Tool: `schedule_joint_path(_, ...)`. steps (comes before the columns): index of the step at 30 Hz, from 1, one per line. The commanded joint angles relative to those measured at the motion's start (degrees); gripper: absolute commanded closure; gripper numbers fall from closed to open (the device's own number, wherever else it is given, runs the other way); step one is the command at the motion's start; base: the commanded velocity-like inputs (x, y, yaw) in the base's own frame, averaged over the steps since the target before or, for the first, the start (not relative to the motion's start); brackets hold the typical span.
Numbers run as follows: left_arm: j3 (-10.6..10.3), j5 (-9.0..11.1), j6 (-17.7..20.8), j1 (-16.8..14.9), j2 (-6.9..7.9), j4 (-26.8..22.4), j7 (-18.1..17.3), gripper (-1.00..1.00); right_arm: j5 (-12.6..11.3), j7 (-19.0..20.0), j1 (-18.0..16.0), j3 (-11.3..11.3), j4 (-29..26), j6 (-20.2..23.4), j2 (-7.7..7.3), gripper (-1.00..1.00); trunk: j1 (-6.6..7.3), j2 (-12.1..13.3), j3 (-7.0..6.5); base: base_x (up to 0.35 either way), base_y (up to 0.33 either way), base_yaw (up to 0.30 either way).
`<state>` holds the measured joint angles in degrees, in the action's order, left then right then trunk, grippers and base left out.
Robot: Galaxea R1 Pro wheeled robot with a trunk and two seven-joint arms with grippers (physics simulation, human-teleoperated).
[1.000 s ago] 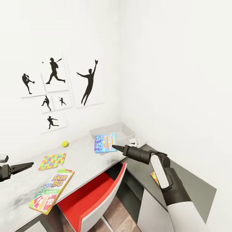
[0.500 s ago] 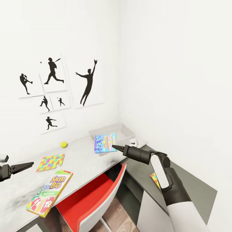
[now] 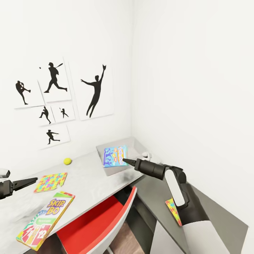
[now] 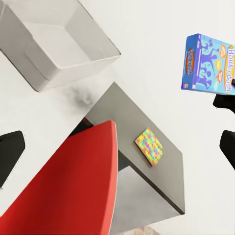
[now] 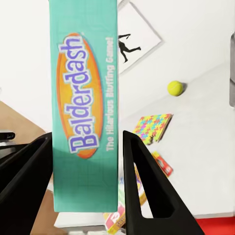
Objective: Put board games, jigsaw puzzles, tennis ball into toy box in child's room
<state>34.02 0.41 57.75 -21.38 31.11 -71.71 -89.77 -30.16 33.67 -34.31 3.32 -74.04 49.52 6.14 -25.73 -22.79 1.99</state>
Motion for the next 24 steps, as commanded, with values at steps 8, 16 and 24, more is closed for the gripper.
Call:
schedule_joint_path(8, 0.0, -0.1, 0.6, -0.1, 0.0, 0.0, -0.2, -1.0, -0.2, 0.3, -0.1, -0.1, 0.0, 0.4, 0.02, 1.0, -0.06, -0.1, 0.14, 0.198, -0.148, 0.269)
schedule_joint_path(16, 0.0, -0.1, 0.6, -0.1, 0.0, 0.0, -0.2, -1.0, -0.2, 0.4, -0.1, -0.2, 0.0, 0.5, -0.02, 1.0, -0.06, -0.1, 0.14, 0.208, -0.015, 0.043)
schedule_joint_path(24, 0.0, -0.1, 0.6, -0.1, 0.0, 0.0, -0.2, -1.0, -0.2, 0.5, -0.1, -0.2, 0.0, 0.5, -0.04, 1.0, -0.06, -0.1, 0.14, 0.149, 0.09, 0.002)
